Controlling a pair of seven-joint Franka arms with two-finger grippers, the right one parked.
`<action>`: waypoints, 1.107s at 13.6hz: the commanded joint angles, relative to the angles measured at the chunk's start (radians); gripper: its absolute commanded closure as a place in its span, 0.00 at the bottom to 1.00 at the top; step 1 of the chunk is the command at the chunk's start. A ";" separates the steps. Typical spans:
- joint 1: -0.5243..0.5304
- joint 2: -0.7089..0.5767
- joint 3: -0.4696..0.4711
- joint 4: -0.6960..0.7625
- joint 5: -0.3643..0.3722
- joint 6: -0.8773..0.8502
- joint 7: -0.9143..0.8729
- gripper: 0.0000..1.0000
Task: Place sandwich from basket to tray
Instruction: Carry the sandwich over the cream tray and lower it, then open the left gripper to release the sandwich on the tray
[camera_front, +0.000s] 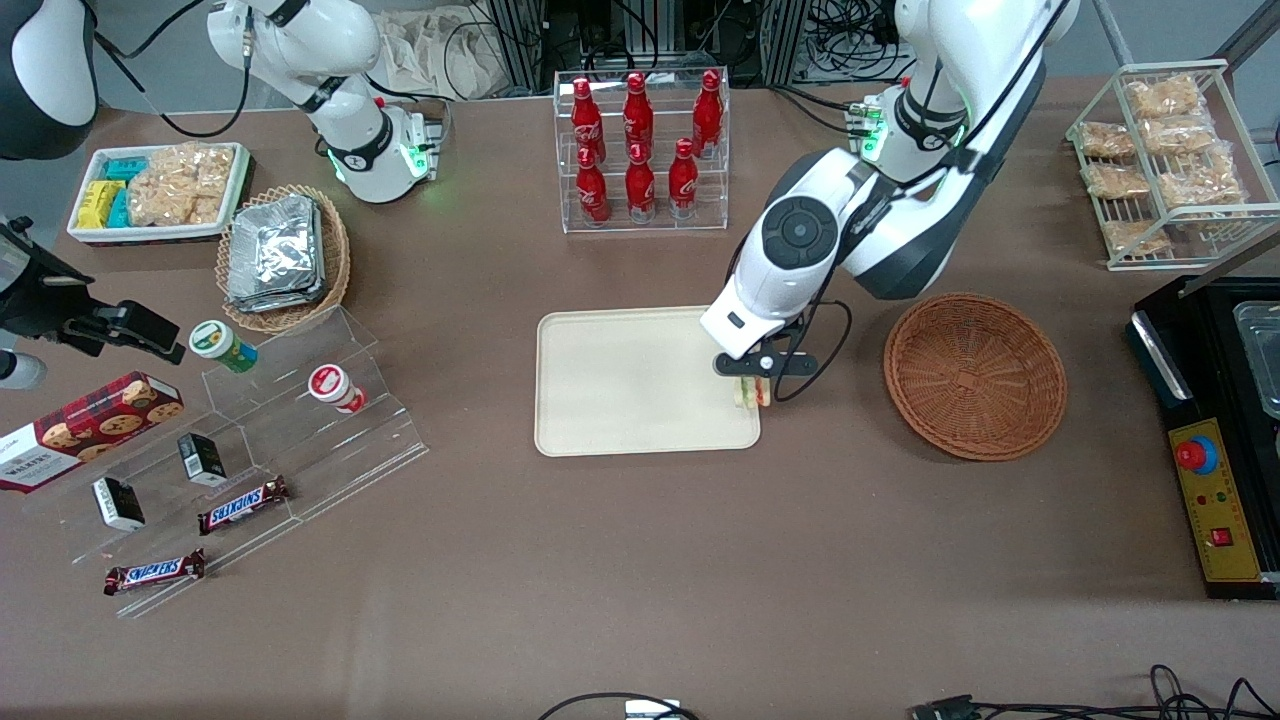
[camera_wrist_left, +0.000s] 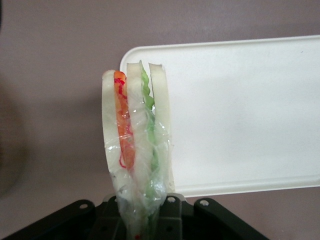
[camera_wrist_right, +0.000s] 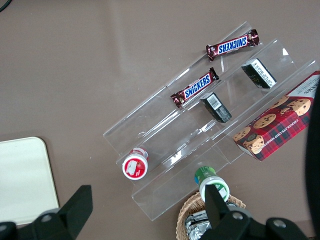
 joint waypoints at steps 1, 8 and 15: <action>-0.008 0.081 -0.002 -0.020 0.048 0.094 0.000 0.94; -0.008 0.172 0.001 -0.054 0.098 0.208 -0.012 0.92; 0.000 0.146 -0.001 -0.045 0.094 0.156 -0.069 0.00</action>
